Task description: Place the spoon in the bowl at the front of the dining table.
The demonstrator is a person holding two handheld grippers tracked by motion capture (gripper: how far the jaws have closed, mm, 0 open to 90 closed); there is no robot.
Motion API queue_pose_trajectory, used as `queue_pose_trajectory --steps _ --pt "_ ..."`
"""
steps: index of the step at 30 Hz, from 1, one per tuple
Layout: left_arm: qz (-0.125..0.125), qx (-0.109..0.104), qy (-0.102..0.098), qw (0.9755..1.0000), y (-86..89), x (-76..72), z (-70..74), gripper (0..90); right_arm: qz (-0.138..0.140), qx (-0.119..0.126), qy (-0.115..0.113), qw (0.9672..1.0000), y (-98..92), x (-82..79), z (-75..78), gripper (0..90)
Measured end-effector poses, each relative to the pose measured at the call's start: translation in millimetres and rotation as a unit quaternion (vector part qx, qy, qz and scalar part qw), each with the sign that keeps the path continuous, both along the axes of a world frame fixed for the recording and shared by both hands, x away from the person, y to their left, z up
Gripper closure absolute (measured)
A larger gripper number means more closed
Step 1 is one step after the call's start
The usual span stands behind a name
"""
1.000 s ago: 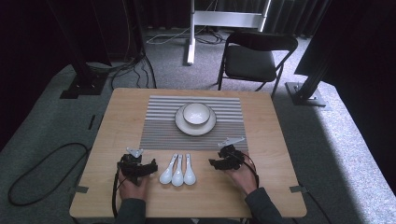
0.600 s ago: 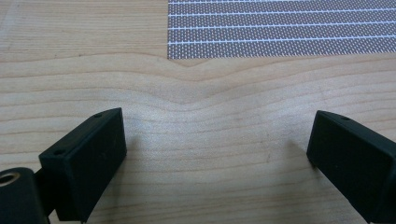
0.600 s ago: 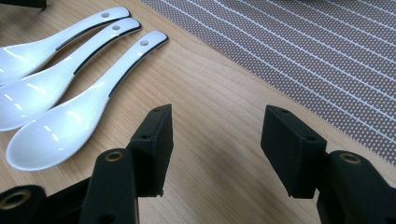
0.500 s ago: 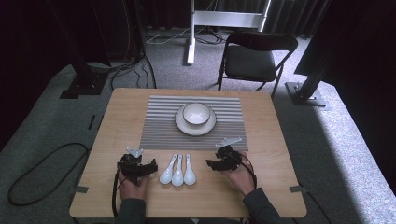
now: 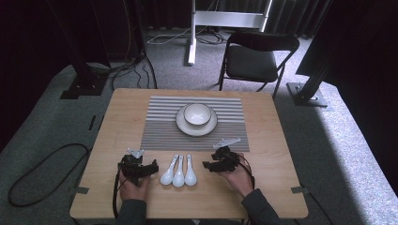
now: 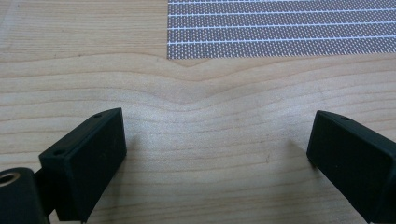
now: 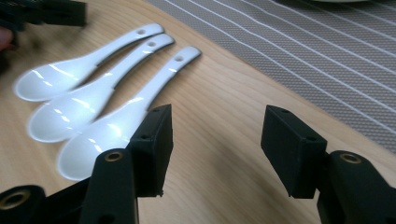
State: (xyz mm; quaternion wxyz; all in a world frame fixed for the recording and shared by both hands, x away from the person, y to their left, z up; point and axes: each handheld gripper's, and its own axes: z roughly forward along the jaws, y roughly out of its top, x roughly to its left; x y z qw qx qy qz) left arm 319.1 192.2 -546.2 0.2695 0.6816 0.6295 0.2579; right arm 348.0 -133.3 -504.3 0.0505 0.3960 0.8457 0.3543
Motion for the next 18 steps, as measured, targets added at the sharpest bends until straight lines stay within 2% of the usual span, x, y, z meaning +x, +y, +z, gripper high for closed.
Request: queue_pose_trajectory --steps 5,11,18 --pt "-0.001 0.0 -0.001 1.0 -0.1 0.1 -0.1 5.0 0.009 -0.01 -0.005 0.9999 8.9 -2.0 -0.5 43.1" --pt "-0.002 0.0 0.0 1.0 -0.3 0.1 -0.1 5.0 0.016 -0.006 -0.005 0.9998 14.6 -3.6 -0.1 43.1" --pt "-0.003 0.0 0.0 1.0 -0.6 0.1 -0.1 5.0 0.021 -0.013 -0.003 0.9997 22.3 -4.6 -3.3 43.2"
